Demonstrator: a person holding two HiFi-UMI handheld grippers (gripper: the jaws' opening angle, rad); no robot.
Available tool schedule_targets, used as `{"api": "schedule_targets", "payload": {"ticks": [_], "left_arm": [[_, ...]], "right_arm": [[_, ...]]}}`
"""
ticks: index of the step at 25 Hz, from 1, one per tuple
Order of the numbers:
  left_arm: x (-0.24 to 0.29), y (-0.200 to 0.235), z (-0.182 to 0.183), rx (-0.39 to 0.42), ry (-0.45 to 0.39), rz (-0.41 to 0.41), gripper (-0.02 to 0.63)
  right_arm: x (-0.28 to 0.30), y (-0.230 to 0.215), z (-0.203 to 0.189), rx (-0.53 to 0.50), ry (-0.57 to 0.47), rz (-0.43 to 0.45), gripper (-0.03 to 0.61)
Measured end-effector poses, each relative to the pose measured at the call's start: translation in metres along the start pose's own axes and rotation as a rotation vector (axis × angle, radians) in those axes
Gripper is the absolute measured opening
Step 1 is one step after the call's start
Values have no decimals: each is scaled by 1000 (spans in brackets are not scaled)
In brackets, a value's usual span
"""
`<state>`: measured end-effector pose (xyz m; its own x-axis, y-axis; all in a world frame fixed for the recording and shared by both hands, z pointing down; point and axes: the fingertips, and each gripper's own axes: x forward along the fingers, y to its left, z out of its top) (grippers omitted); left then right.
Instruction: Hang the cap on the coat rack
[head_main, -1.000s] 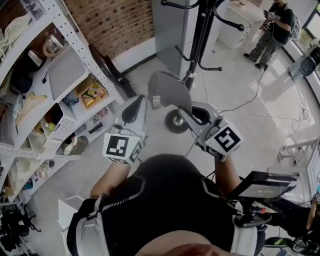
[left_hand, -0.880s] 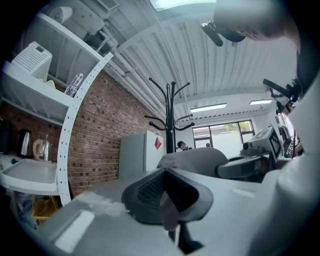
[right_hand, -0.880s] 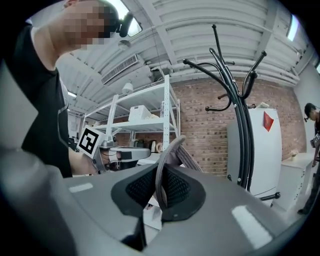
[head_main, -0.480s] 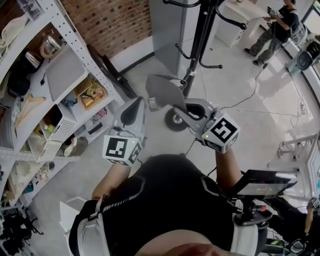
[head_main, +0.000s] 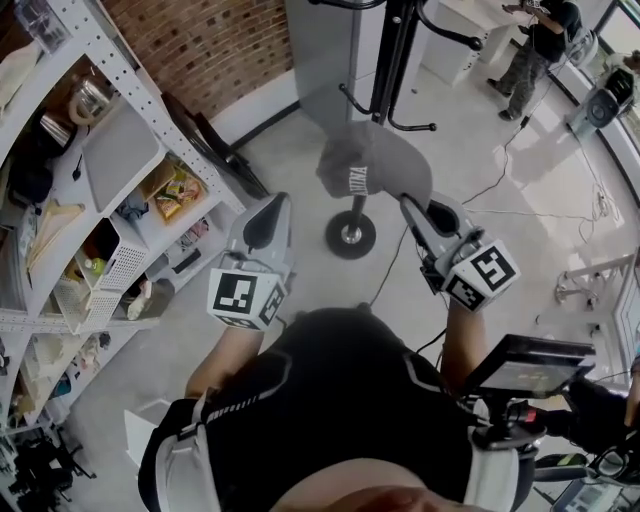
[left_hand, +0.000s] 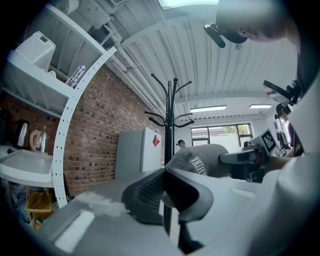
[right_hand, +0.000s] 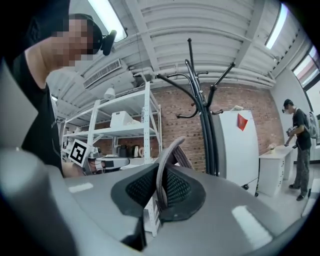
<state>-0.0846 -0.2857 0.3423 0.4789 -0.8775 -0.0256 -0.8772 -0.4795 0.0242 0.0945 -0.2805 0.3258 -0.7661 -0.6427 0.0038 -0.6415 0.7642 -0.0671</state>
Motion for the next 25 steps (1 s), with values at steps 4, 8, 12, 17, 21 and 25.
{"api": "schedule_targets", "payload": {"ticks": [4, 8, 12, 17, 21, 25], "left_arm": [[11, -8, -3, -5, 4, -29, 3], [21, -14, -1, 0, -2, -57, 3], [28, -22, -2, -1, 0, -83, 3], [35, -29, -4, -4, 5, -112, 3], [39, -33, -6, 3, 7, -134, 3], [42, -37, -8, 2, 12, -156, 3]], "right_arm": [[-33, -9, 11, 0, -27, -45, 28], [-49, -6, 14, 60, -53, -28, 28], [-66, -10, 2, 86, -26, -57, 28], [-86, -19, -28, 114, 39, -123, 28], [-97, -19, -42, 159, 43, -149, 29], [-100, -15, -56, 206, 43, -150, 28]]}}
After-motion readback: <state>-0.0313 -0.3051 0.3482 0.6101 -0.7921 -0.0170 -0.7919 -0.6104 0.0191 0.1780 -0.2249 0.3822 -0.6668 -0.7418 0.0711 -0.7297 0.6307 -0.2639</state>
